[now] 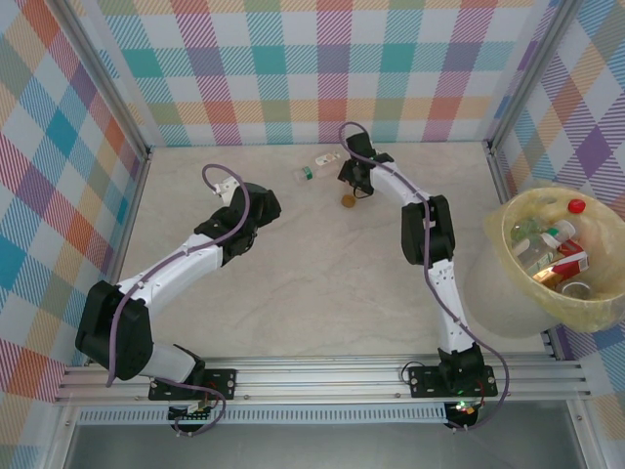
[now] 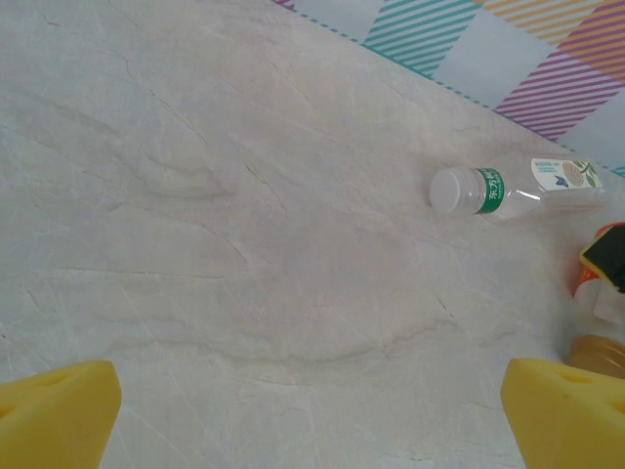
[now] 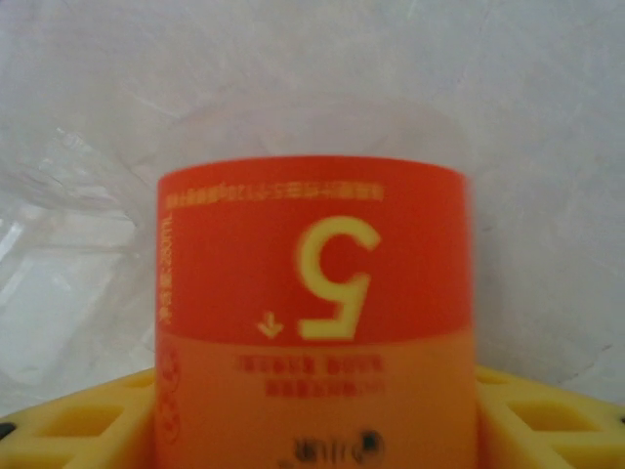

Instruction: Put the plastic bottles in the bin

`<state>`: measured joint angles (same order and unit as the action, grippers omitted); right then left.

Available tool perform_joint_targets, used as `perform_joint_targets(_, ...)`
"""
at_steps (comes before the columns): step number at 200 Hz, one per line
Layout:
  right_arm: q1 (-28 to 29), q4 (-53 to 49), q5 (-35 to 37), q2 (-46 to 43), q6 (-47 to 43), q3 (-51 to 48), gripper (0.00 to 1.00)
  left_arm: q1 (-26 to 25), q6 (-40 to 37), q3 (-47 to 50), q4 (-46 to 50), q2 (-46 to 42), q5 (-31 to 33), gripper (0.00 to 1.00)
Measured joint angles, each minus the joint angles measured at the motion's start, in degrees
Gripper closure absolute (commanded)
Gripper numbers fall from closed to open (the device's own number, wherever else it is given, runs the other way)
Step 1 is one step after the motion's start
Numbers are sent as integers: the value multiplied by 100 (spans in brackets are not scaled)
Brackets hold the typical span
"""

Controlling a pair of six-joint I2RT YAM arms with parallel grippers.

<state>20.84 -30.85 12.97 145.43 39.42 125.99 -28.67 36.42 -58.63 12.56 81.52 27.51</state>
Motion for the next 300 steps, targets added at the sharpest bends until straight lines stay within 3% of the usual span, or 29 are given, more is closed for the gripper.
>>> perform_joint_targets(49, -2, 643, 4, -929, -306, -1543, 55, 0, -63, -4, -85, 155, -210, 0)
perform_joint_targets(80, 0, 1274, 0, -1956, -597, -2833, 59, 0, -181, -52, -87, 341, -474, 0)
perform_joint_targets(127, 9, 1998, -28, -3499, -1217, -3901, 64, 0, -271, -90, -236, 374, -767, 0)
perform_joint_targets(200, 15, 1908, -146, -5410, -2253, -4098, 66, 0, -400, -267, -503, 557, -1255, 0)
perform_joint_targets(242, -31, 1060, 260, -6290, -2739, -4070, 65, 0, -448, -391, -525, 651, -1425, 0)
perform_joint_targets(269, -457, 278, 592, -7079, -2944, -4033, 65, 0, -452, -503, -525, 680, -1471, 0)
perform_joint_targets(300, -1735, -540, 643, -8000, -2944, -3893, 65, 0, -448, -627, -542, 761, -1552, 0)
